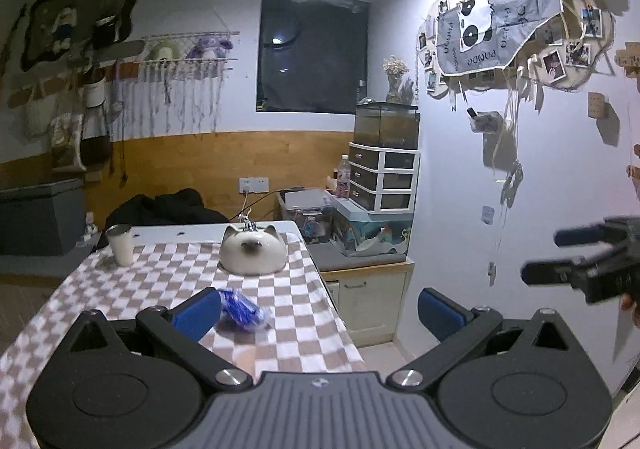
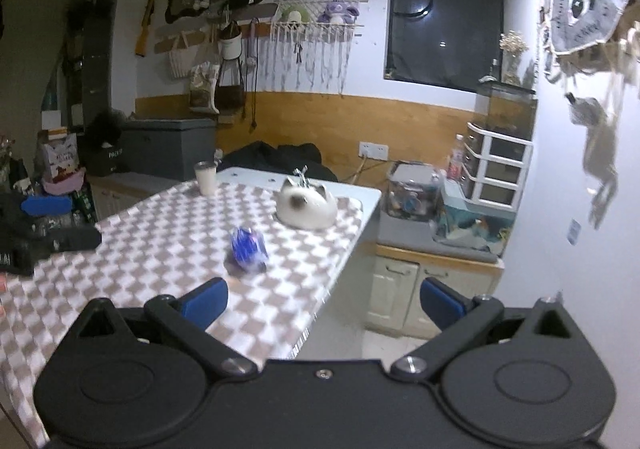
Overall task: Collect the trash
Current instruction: 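Grasp the blue plastic bag with the right gripper while the left grasps the tan paper strip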
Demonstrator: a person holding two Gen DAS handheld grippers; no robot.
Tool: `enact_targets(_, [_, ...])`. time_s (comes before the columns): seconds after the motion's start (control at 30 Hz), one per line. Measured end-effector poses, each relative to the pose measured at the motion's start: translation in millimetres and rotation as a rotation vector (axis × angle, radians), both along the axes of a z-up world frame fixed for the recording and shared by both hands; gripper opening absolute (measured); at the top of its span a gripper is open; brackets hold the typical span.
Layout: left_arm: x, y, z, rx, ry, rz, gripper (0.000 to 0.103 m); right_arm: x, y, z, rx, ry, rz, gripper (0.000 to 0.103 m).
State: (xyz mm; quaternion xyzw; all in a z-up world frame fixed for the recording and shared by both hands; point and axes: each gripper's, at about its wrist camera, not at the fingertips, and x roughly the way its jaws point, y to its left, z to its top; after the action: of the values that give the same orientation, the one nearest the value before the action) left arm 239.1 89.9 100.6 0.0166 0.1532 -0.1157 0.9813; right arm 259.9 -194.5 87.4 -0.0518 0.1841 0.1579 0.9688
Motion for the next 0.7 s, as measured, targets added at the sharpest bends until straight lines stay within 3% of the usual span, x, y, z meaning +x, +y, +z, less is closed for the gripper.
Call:
enact_targets(0.17, [52, 13, -3, 0.041, -0.013, 0.022, 0.103, 55, 30, 12, 0.039, 0.013, 0.022, 0.103])
enact_targets(0.33, [112, 23, -26, 0.054, 0.025, 0.060, 0.103, 111, 60, 13, 0.070, 0.034, 0.038, 0.103])
enact_targets(0.5, [163, 35, -66, 0.021, 0.071, 0.094, 0.103, 160, 88, 5, 0.107, 0.023, 0.060, 0.103])
enact_targets(0.7, [199, 47, -127, 0.069, 0.115, 0.093, 0.103, 219, 108, -18, 0.138, 0.051, 0.051, 0.103])
